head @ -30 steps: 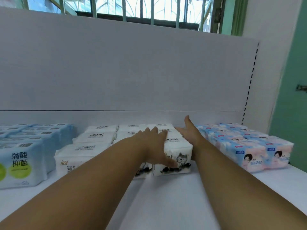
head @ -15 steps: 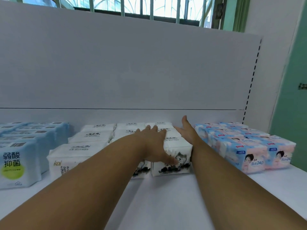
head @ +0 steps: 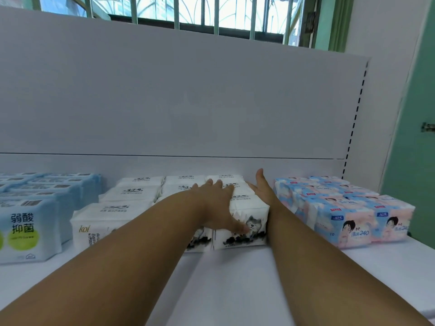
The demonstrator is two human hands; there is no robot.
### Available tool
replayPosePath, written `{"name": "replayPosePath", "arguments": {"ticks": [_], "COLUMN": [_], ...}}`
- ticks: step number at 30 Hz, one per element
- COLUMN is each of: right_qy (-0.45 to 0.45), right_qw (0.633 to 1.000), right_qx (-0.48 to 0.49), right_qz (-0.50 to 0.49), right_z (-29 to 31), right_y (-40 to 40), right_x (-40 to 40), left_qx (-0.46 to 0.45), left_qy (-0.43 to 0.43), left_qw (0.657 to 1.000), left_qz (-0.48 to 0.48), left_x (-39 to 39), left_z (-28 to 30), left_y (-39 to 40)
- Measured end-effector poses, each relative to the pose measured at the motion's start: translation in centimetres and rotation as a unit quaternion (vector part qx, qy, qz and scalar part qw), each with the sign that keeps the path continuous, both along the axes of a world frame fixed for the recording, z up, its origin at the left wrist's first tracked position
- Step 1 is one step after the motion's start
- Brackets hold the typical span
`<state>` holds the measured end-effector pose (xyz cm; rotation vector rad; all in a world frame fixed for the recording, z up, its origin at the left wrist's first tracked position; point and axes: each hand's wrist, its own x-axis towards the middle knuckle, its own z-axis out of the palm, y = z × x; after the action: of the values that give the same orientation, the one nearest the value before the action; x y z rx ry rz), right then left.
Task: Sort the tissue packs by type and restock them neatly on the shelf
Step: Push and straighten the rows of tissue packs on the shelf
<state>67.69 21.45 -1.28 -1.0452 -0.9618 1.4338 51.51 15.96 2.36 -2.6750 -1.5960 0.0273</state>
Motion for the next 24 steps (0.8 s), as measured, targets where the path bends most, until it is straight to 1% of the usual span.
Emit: {"name": "replayPosePath", "arguments": {"ticks": [1,4,6,7,9,11,12,13,14,16,18,19,20,21,22,24], "right_qy": [-0.004,-0.064,-0.108,-0.116,-0.167,-0.271,-0.338,-0.415,-0.499,-0.651,-0.734,-0.758,-0.78,-0.792,-0.799,-0.802], "right_qw": [1.0,0.998,0.993,0.992,0.984,0.957,0.933,0.895,0.844,0.722,0.629,0.595,0.567,0.551,0.542,0.538], "right_qx": [-0.002,-0.015,-0.01,-0.005,0.019,0.077,0.117,0.158,0.195,0.22,0.216,0.215,0.211,0.206,0.203,0.212], "right_qz": [-0.004,-0.022,-0.038,-0.04,-0.061,-0.066,-0.05,-0.031,-0.002,0.076,0.141,0.156,0.161,0.163,0.163,0.151], "right_z": [0.2,0.2,0.3,0.6,1.8,3.5,4.5,5.3,5.9,6.8,6.9,6.7,6.2,5.8,5.3,4.5], "right_y": [0.0,-0.6,-1.1,-1.5,-2.3,-3.3,-4.3,-5.3,-6.1,-7.6,-8.7,-9.0,-9.1,-9.1,-9.1,-8.8], "right_x": [0.1,0.6,1.0,1.0,1.2,0.9,0.5,-0.1,-0.8,-2.3,-3.8,-4.4,-4.8,-5.2,-5.4,-5.7], "left_qx": [0.003,0.008,0.009,0.011,0.023,0.037,0.04,0.041,0.042,0.037,0.032,0.036,0.046,0.063,0.085,0.116], "left_qy": [0.0,-0.002,-0.004,-0.009,-0.023,-0.043,-0.048,-0.044,-0.03,0.019,0.066,0.075,0.073,0.065,0.057,0.051], "left_qw": [1.0,1.0,1.0,1.0,0.999,0.998,0.998,0.998,0.998,0.999,0.997,0.996,0.996,0.996,0.995,0.992], "left_qz": [-0.001,-0.002,-0.003,-0.004,-0.01,-0.02,-0.022,-0.023,-0.021,0.0,0.024,0.027,0.026,0.022,0.018,0.016], "left_x": [0.0,-0.1,-0.1,-0.2,-0.5,-1.0,-1.5,-2.1,-2.9,-4.9,-6.4,-6.8,-6.9,-6.9,-6.7,-6.4], "left_z": [-0.1,-0.1,0.2,0.3,0.7,1.1,1.3,1.5,1.6,1.7,1.3,0.9,0.5,0.1,-0.3,-0.8], "left_y": [0.0,-0.2,-0.6,-0.9,-1.8,-2.6,-2.9,-3.0,-3.0,-2.7,-2.7,-2.8,-2.9,-3.0,-2.9,-2.7]}}
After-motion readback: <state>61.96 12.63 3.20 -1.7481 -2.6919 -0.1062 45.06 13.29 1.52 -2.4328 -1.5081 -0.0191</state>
